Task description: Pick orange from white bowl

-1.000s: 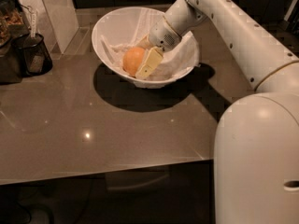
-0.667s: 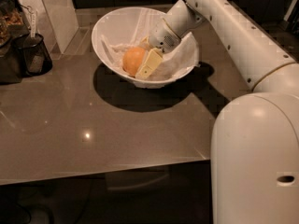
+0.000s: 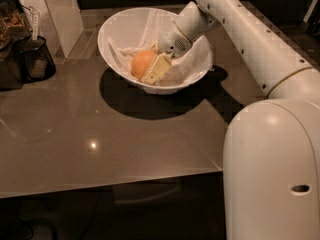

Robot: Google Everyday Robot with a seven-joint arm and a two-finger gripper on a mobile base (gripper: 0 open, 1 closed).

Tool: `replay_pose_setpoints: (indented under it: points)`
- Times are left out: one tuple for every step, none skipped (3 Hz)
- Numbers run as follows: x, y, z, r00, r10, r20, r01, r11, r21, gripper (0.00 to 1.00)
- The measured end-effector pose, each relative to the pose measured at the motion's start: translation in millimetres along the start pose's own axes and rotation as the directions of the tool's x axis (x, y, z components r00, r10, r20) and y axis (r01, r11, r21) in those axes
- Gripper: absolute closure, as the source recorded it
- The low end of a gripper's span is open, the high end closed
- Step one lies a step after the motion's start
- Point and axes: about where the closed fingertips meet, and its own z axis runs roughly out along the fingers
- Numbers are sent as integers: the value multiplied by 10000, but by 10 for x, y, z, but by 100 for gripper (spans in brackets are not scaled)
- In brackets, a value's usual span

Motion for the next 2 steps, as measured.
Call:
replay_pose_setpoints:
  points:
    - [-8,29,-71,9998,-72,182,69,9999,154,86]
    - [-136,168,-315,9958,-547,731,512,9975,491,100]
